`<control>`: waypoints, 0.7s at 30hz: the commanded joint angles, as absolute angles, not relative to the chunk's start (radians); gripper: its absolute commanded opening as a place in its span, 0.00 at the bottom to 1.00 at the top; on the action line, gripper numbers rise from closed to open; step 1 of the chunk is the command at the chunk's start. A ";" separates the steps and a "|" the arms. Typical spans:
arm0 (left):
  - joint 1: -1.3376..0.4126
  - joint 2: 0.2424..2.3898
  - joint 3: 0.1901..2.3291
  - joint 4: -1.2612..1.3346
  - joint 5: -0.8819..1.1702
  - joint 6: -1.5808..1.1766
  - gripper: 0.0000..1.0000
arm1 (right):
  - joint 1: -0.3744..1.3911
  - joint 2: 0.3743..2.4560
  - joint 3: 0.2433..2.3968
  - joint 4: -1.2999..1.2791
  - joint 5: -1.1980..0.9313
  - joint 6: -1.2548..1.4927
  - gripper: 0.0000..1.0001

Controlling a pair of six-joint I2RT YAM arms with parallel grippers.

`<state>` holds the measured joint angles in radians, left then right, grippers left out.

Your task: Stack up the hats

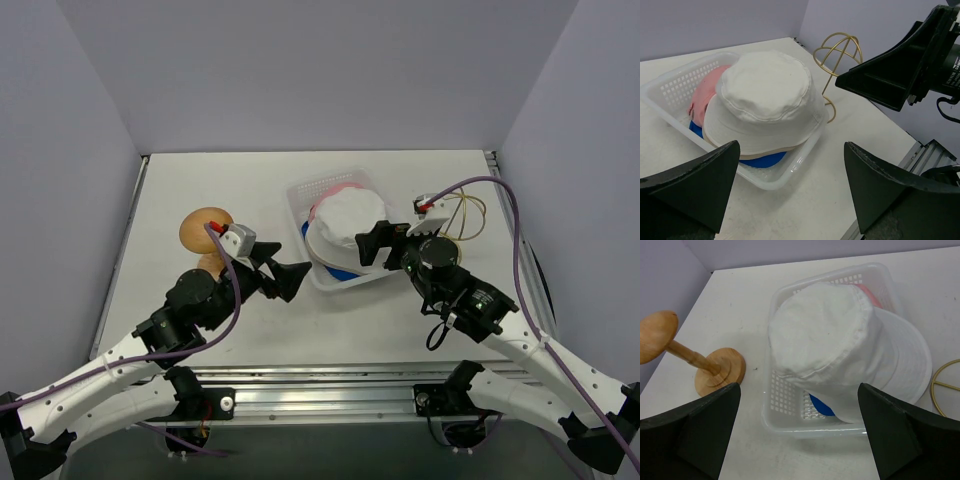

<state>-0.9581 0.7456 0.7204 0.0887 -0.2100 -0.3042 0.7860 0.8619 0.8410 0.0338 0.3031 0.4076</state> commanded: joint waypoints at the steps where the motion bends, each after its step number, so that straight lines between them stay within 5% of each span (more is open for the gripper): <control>1: -0.966 0.736 0.724 0.141 -0.241 -0.278 0.94 | 0.785 0.850 0.861 0.061 0.330 0.410 1.00; 11: -0.979 0.704 0.686 0.167 -0.319 -0.233 0.94 | 0.785 0.894 0.960 -0.049 0.422 0.411 0.98; 21: -0.985 0.608 0.582 0.244 -0.463 -0.218 0.95 | 0.775 1.357 1.357 -0.251 0.549 0.255 0.72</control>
<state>-0.9787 0.6323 0.6037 0.1585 -0.3901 -0.2314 0.7826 1.2419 1.2678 -0.1371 0.4828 0.3164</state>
